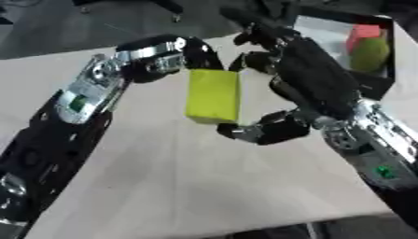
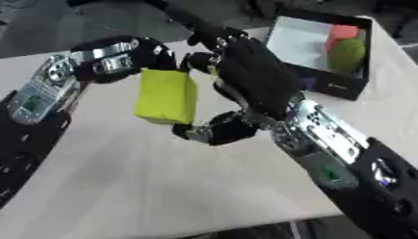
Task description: Pick up the objects with one hand, pass them to the other hand, and then place them into the box on the other side of the table.
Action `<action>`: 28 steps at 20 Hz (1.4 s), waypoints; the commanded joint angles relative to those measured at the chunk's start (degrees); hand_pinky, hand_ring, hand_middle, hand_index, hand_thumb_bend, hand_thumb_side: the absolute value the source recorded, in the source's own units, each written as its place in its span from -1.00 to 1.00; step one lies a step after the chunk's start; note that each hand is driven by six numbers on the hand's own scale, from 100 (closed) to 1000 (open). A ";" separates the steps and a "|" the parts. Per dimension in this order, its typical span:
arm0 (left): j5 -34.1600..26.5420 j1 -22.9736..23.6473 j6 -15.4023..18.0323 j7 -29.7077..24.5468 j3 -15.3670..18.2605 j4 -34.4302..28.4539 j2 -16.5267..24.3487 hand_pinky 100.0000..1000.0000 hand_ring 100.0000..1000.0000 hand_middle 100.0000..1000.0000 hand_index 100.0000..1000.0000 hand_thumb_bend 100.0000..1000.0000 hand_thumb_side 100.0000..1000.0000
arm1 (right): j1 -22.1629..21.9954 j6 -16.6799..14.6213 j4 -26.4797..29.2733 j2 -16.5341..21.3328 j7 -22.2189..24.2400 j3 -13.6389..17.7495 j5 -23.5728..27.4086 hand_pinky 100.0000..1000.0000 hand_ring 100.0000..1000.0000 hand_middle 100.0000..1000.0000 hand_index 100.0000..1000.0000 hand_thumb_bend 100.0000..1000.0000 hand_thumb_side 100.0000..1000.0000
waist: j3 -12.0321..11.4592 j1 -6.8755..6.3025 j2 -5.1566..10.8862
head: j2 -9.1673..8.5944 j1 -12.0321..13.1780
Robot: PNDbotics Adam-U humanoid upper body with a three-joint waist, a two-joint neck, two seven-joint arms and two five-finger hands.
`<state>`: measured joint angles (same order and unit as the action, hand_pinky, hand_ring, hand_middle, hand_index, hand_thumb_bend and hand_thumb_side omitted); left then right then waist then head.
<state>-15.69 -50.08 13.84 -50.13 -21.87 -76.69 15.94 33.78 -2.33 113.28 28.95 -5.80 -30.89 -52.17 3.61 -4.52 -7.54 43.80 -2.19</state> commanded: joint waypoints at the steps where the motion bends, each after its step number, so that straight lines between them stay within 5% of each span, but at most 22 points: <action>1: -0.04 -0.78 1.23 -1.84 0.57 0.72 0.11 0.20 0.04 -0.02 0.36 -1.00 0.94 | 1.72 -0.68 1.32 0.14 -0.25 1.93 -1.00 0.34 0.46 1.00 -0.44 -0.83 -0.43 | 0.09 0.24 0.62 | 0.32 -0.16; 11: -0.18 -2.57 1.46 -1.84 4.08 3.91 -1.02 0.23 0.10 0.03 0.39 -1.00 0.89 | 1.95 -2.74 1.32 -0.51 0.43 1.43 -3.09 0.40 0.47 1.00 -0.44 -0.93 -0.40 | 0.26 0.33 0.46 | -0.32 -0.24; 21: -1.91 -6.12 1.73 -1.84 11.97 10.64 -2.29 0.30 0.23 0.08 0.42 -1.00 0.70 | 2.45 -4.24 1.32 -0.58 1.76 1.02 -3.30 0.42 0.47 1.00 -0.44 -0.97 -0.40 | 0.74 0.45 -0.03 | -1.62 -0.49; 25: -5.88 -7.15 1.86 -1.84 17.18 12.48 1.59 0.31 0.26 0.10 0.43 -1.00 0.51 | 1.75 -2.76 1.32 1.48 1.88 1.99 -2.85 0.37 0.47 1.00 -0.44 -0.89 -0.45 | 0.78 0.28 0.11 | -1.75 -1.88; 28: -12.63 -5.92 4.75 -1.84 19.87 10.49 8.62 0.31 0.27 0.10 0.44 -1.00 0.27 | -0.26 1.68 1.32 5.87 1.45 4.06 -0.50 0.28 0.46 1.00 -0.43 -0.73 -0.56 | -0.03 -0.18 0.44 | -1.89 -4.90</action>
<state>-25.79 -55.06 14.77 -49.25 -3.79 -64.85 20.34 33.00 -2.15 113.46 32.18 -4.16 -28.25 -53.55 3.49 -4.94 -8.22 42.64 -6.01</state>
